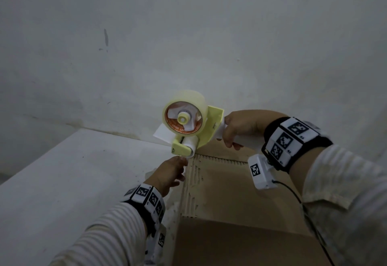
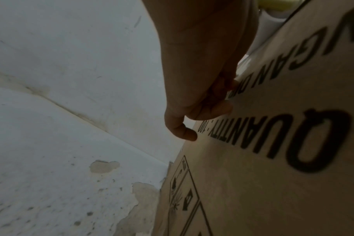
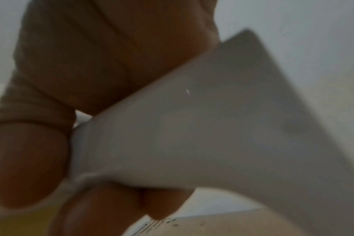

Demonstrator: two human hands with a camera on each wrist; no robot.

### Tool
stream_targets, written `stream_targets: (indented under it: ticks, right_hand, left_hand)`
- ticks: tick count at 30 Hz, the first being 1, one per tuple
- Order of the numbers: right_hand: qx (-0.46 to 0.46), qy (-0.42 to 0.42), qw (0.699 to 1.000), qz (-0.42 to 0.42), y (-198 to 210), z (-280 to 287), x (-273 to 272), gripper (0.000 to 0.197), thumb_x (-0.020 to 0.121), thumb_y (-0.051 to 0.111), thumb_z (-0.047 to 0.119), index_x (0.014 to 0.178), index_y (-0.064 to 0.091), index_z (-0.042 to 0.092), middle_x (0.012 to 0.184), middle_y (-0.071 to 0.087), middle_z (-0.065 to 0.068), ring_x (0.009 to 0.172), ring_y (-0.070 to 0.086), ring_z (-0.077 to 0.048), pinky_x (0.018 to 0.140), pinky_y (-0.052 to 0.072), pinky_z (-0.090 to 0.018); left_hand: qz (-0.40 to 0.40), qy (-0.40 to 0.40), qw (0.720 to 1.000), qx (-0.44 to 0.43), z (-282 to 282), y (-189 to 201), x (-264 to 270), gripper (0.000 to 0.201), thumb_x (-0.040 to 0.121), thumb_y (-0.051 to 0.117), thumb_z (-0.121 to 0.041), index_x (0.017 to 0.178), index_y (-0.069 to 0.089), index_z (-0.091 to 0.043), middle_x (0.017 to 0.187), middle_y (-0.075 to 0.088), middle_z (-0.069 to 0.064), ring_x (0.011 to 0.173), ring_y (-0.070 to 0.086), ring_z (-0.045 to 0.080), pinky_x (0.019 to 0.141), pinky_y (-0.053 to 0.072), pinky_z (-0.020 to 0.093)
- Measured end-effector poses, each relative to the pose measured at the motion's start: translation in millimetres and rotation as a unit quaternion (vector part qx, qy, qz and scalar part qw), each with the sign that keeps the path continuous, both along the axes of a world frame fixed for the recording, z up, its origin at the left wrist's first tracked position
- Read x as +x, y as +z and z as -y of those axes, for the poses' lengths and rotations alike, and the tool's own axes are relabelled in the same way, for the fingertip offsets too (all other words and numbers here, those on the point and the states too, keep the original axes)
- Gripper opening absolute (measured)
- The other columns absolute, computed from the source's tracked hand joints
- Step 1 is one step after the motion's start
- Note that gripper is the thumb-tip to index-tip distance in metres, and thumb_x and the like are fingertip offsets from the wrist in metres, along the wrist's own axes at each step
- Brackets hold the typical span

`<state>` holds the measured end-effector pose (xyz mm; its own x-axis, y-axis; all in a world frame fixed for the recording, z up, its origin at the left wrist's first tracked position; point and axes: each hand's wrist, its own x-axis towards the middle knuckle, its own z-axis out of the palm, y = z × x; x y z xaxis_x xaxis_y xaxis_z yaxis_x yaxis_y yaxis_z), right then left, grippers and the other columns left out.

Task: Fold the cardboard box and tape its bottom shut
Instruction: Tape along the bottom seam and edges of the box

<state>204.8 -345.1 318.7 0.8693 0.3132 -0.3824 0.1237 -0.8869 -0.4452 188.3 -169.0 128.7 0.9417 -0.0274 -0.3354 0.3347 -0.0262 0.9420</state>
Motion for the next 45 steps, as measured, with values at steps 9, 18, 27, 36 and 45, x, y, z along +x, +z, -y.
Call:
stream_targets:
  ticks: [9,18,27,36,45]
  right_hand:
    - [0.001,-0.027,1.0,-0.005,-8.0,-5.6,3.8,0.014,0.073,0.055,-0.012,0.073,0.052,0.001,0.067,0.046,-0.014,0.051,0.044,-0.023,0.058,0.037,-0.033]
    - [-0.025,-0.015,0.999,-0.016,-22.9,-7.4,15.0,0.016,0.05,0.06,0.005,0.065,0.055,0.002,0.068,0.054,-0.018,0.058,0.049,-0.028,0.06,0.041,-0.04]
    - [-0.039,-0.011,0.999,-0.013,-24.3,-2.9,18.5,0.016,0.052,0.062,0.008,0.066,0.059,0.001,0.068,0.056,-0.019,0.06,0.052,-0.029,0.061,0.043,-0.04]
    - [-0.02,-0.017,1.0,-0.007,-28.4,10.9,16.8,0.003,0.066,0.063,0.003,0.065,0.061,0.001,0.064,0.061,-0.015,0.063,0.056,-0.028,0.065,0.046,-0.038]
    - [0.004,-0.023,0.999,-0.028,-30.5,15.6,18.9,0.003,0.081,0.061,0.003,0.083,0.063,0.004,0.078,0.068,-0.014,0.075,0.066,-0.028,0.069,0.051,-0.036]
  left_hand:
    - [0.013,-0.009,0.993,0.119,13.7,2.7,-10.5,0.031,0.1,0.028,-0.042,0.108,0.039,-0.013,0.081,0.046,0.003,0.065,0.042,0.014,0.054,0.035,0.025]
    - [0.041,0.08,0.952,0.293,-0.7,-23.6,-3.7,0.014,0.088,0.055,-0.015,0.094,0.043,-0.011,0.086,0.052,0.007,0.077,0.048,0.023,0.063,0.039,0.027]
    - [0.062,0.073,0.992,-0.087,29.1,-3.5,-1.1,0.022,0.091,0.046,-0.014,0.105,0.063,-0.013,0.106,0.066,0.023,0.095,0.062,0.036,0.075,0.05,0.039]
    - [-0.041,-0.025,0.993,0.107,27.0,-51.8,32.4,0.049,0.086,0.05,-0.029,0.118,0.058,0.007,0.119,0.06,0.029,0.11,0.058,0.044,0.098,0.048,0.053]
    - [0.064,0.039,0.997,-0.032,29.0,22.6,-14.9,0.032,0.091,0.043,-0.018,0.122,0.052,-0.018,0.12,0.06,0.013,0.103,0.058,0.029,0.085,0.048,0.04]
